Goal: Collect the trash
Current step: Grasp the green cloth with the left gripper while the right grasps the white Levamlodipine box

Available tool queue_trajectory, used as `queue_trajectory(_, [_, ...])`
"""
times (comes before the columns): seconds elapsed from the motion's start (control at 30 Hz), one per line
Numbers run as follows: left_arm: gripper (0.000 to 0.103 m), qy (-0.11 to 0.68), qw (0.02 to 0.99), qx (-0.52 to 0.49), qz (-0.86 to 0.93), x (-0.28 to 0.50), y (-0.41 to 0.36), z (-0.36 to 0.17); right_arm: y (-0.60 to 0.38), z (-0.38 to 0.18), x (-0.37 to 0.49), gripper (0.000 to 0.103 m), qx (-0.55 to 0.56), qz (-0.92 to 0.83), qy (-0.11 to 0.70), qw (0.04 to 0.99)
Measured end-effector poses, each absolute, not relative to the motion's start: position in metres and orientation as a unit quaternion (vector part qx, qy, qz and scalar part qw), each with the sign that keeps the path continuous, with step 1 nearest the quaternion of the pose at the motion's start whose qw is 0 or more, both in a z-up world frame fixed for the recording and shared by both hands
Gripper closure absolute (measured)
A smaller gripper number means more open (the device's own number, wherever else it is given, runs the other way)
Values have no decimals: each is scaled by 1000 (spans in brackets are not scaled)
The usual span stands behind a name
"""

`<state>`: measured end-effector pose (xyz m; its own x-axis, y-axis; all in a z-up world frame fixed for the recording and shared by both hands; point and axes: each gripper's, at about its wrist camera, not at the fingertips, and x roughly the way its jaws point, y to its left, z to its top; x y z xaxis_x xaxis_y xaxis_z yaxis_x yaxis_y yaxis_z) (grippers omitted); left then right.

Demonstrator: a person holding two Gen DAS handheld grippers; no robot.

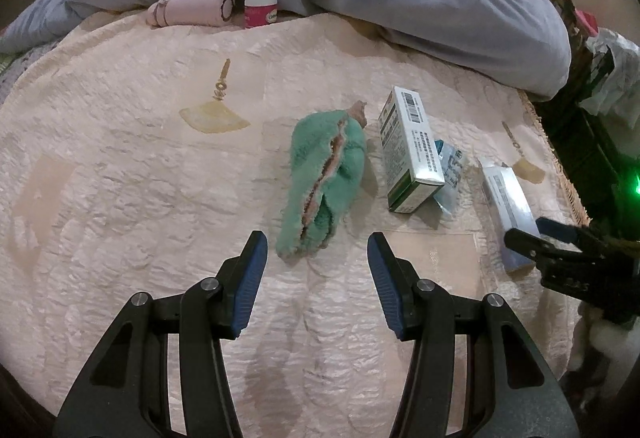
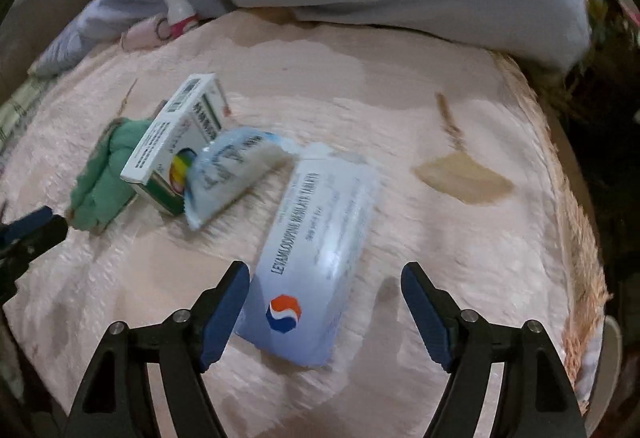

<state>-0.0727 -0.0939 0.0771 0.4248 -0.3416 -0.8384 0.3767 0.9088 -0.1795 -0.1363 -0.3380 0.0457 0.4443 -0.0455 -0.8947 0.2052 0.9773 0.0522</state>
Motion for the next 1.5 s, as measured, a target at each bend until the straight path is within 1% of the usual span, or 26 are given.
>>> queue_trajectory(0.1, [52,493,842,10,-218,-70,-95,76,-351,44,-145,28,102,-55,519,847])
queue_trajectory(0.47, [52,479,847,11,-230,-30,-108,69,-336,35,-133,28,56,-35,508,859])
queue_trajectory(0.67, [52,484,844,25,-228,-9,-121,62,-344,28,-133,28,74,-27,506,859])
queue_trajectory(1.13, [52,498,829,36,-250,0,-144,45,-347,28,-127,28,58,-38,503,862])
queue_trajectory(1.23, [52,503,827,30,-250,1,-144,44,-349,29,-128,33,60,-37,502,862])
queue_trajectory(1.33, [52,505,826,27,-249,1,-144,44,-352,30,-130,36,65,-35,501,862])
queue_trajectory(1.5, [52,516,818,19,-254,4,-145,40,-353,31,-129,37,67,-35,501,862])
